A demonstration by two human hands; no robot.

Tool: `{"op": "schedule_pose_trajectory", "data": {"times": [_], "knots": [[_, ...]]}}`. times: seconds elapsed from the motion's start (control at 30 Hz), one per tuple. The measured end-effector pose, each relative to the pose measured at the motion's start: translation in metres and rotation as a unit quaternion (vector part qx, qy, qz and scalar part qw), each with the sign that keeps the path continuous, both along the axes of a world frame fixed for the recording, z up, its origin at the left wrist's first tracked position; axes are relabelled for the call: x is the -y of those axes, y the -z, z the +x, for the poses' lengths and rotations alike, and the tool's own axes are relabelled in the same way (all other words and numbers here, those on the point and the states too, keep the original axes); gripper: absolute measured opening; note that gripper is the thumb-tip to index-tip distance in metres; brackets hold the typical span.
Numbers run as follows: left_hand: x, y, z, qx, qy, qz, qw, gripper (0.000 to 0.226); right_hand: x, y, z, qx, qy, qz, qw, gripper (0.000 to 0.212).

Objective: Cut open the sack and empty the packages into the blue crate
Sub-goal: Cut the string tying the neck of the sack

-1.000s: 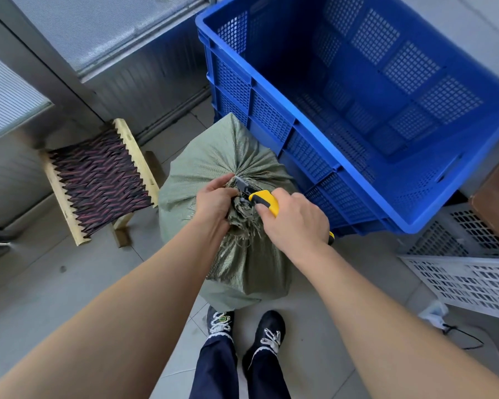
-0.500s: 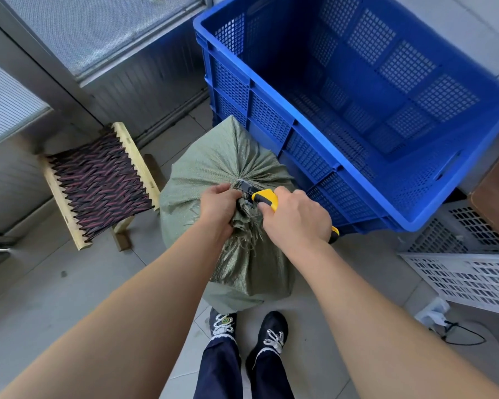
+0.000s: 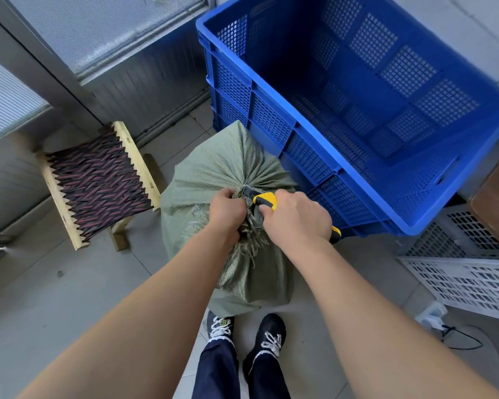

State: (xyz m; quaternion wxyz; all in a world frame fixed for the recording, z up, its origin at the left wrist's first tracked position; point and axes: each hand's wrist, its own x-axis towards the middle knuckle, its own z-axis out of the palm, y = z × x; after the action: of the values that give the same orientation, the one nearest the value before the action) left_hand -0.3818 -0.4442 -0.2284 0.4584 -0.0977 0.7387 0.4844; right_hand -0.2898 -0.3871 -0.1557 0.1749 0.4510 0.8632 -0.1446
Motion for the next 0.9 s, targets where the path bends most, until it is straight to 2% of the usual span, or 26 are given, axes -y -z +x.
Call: {"op": "schedule_pose_trajectory", "data": {"times": [0.1,0.2,0.43,0.53,0.67,0.77,0.9], "knots": [[-0.002,0.004,0.003,0.0,-0.005,-0.002,1.0,0.044,-0.002,0.002,0.003,0.0,0.003,0.006,1.0,0.041],[-0.001,0.005,0.007,-0.001,-0.004,-0.004,1.0,0.048,-0.005,0.004,0.004,0.001,0.002,0.008,1.0,0.041],[-0.001,0.007,0.007,-0.005,-0.024,0.007,1.0,0.05,-0.014,0.016,-0.001,-0.003,0.014,-0.02,1.0,0.037],[-0.001,0.006,0.002,-0.023,-0.012,-0.015,1.0,0.053,-0.018,0.021,-0.005,-0.013,0.01,-0.027,0.999,0.035],[0.001,0.002,0.001,-0.05,0.013,-0.036,0.998,0.05,-0.013,0.024,0.001,-0.017,-0.012,0.002,1.0,0.036],[-0.002,0.003,0.002,-0.052,-0.004,-0.037,0.998,0.051,-0.004,0.027,0.009,-0.041,-0.013,0.038,0.998,0.037],[-0.006,0.0,0.006,-0.049,-0.025,-0.03,0.998,0.051,0.001,0.025,0.012,-0.051,0.014,0.035,0.998,0.039]]}}
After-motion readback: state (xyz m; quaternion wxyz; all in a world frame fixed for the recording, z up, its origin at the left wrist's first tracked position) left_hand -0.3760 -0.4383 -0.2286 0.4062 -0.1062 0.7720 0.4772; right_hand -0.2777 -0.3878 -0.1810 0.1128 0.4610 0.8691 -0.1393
